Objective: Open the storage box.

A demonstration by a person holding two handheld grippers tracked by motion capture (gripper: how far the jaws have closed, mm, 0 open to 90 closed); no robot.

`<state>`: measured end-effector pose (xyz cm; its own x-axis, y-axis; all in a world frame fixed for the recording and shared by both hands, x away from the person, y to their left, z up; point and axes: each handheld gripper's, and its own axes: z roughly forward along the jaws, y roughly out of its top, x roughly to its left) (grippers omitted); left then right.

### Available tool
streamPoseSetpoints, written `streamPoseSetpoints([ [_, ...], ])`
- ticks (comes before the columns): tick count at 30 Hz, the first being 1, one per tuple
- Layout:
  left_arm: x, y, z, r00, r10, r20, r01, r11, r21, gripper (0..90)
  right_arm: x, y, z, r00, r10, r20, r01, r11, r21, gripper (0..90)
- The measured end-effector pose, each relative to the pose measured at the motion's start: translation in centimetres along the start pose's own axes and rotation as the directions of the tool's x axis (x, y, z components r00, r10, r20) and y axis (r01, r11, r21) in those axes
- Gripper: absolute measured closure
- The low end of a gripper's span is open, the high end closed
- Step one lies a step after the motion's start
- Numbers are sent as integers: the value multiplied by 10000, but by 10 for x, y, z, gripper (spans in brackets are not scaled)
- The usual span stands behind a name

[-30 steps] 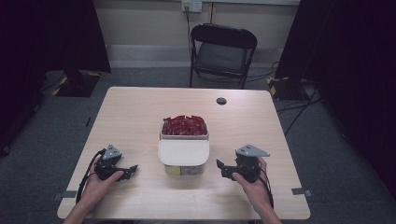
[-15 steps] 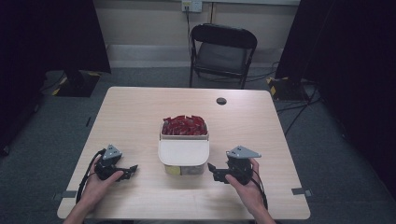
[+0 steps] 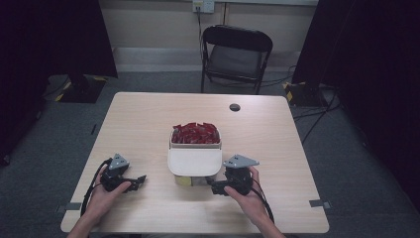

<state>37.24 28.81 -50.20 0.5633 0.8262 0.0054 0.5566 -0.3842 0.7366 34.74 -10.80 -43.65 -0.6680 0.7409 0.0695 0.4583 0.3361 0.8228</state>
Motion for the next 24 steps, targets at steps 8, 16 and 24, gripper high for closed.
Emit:
streamPoseSetpoints([
  [8,0,0,0,10000,-3,4,3,10000,10,135,2,1,9,9998,151,-103,-151,9999,40,140],
  [16,0,0,0,10000,-1,3,1,10000,10,135,-1,4,3,9996,228,-148,-230,9996,-133,138],
  [24,0,0,0,10000,-3,2,3,10000,9,135,-2,9,-2,9995,268,-153,-273,9990,-365,141],
])
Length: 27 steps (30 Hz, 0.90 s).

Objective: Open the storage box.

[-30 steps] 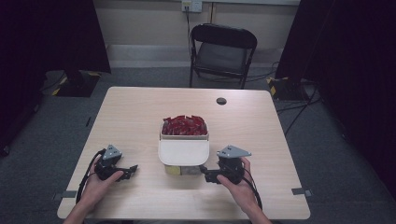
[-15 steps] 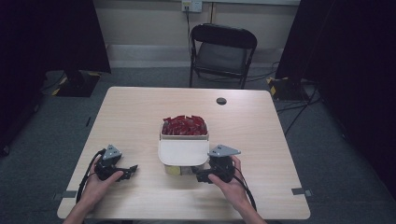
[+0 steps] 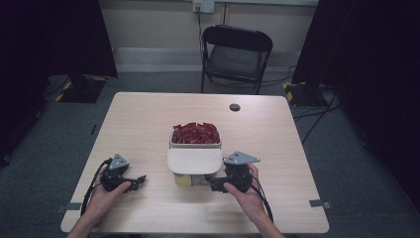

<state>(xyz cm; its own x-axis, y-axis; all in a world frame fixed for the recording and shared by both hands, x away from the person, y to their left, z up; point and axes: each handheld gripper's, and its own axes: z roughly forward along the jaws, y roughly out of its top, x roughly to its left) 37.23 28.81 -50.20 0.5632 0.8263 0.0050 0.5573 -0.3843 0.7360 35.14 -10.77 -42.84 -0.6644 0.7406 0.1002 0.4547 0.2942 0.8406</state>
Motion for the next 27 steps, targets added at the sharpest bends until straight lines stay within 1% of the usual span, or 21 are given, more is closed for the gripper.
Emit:
streamPoseSetpoints([
  [10,0,0,0,10000,-2,1,2,10000,1,135,-1,4,-3,9999,19,-110,-20,10000,-35,144],
  [17,0,0,0,10000,-1,1,1,10000,0,135,-1,8,-5,9999,47,-112,-48,9999,-122,139],
  [21,0,0,0,10000,21,-3,-21,10000,17,135,-1,11,-5,10000,-14,-97,13,9998,-188,140],
  [24,0,0,0,10000,21,-1,-21,10000,19,135,-3,13,-4,10000,-8,-36,7,9997,-229,139],
  [27,0,0,0,10000,35,-4,-35,10000,28,135,-9,16,-5,9999,124,33,-123,9994,-309,141],
])
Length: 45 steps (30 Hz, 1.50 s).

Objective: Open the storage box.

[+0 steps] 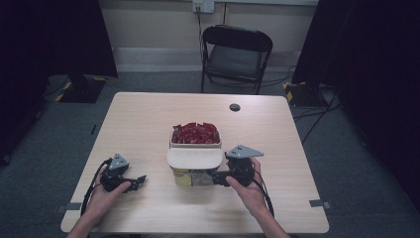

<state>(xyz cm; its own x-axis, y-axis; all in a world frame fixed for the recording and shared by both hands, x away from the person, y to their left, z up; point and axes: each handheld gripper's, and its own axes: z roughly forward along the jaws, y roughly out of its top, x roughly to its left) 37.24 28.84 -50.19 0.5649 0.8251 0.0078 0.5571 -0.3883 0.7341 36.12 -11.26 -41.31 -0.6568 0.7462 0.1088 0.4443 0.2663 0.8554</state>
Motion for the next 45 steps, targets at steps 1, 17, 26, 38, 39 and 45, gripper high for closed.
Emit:
streamPoseSetpoints([
  [1,0,0,0,10000,-34,3,34,10000,-25,135,-1,1,0,10000,17,0,-17,10000,-18,141],
  [17,0,0,0,10000,-32,-2,32,10000,-20,135,-9,10,3,10000,-21,-26,20,10000,-97,139],
  [26,0,0,0,10000,-10,-4,10,10000,-5,135,-11,18,7,10000,-1,-72,0,9999,-149,140],
  [38,0,0,0,10000,-13,-5,13,10000,-7,135,-17,27,13,9996,195,-183,-199,9995,-247,139],
  [39,0,0,0,10000,-26,0,26,10000,-18,135,-17,29,12,9997,162,-163,-166,9996,-234,139],
  [45,0,0,0,10000,-33,-1,33,10000,-20,135,-22,38,10,9995,260,-156,-267,9986,-465,141],
])
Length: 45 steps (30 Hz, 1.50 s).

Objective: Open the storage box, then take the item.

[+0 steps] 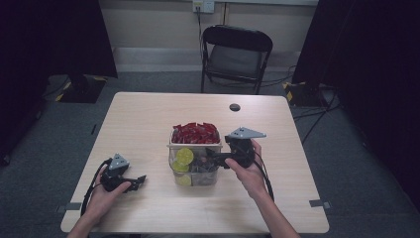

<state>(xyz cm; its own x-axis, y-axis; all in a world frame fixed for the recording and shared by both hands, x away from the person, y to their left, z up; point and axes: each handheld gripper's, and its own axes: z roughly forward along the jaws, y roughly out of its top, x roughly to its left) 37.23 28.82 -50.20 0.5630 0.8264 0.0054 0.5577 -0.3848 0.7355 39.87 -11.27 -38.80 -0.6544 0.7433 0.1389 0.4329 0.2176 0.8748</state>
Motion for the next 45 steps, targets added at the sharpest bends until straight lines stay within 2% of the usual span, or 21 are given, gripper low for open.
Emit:
streamPoseSetpoints([
  [16,0,0,0,10000,-2,-2,2,10000,-8,135,-8,11,4,9999,66,-104,-67,9999,-137,141],
  [24,0,0,0,10000,4,2,-4,10000,-1,135,-13,16,13,9996,215,-164,-218,9996,-197,141],
  [33,-1,2,1,9999,-105,-17,105,9999,93,137,-19,17,19,9991,434,-26,-434,9990,-70,133],
  [39,-7,7,2,9996,85,269,-91,9998,196,169,-20,16,19,9988,475,-98,-476,9988,-114,135],
  [41,-9,8,1,9989,35,464,-39,10000,91,177,-19,16,18,9990,441,-68,-442,9989,-150,138],
  [45,-10,12,-4,9983,77,578,-67,9998,-173,177,-20,17,17,9989,461,-85,-463,9987,-212,138],
])
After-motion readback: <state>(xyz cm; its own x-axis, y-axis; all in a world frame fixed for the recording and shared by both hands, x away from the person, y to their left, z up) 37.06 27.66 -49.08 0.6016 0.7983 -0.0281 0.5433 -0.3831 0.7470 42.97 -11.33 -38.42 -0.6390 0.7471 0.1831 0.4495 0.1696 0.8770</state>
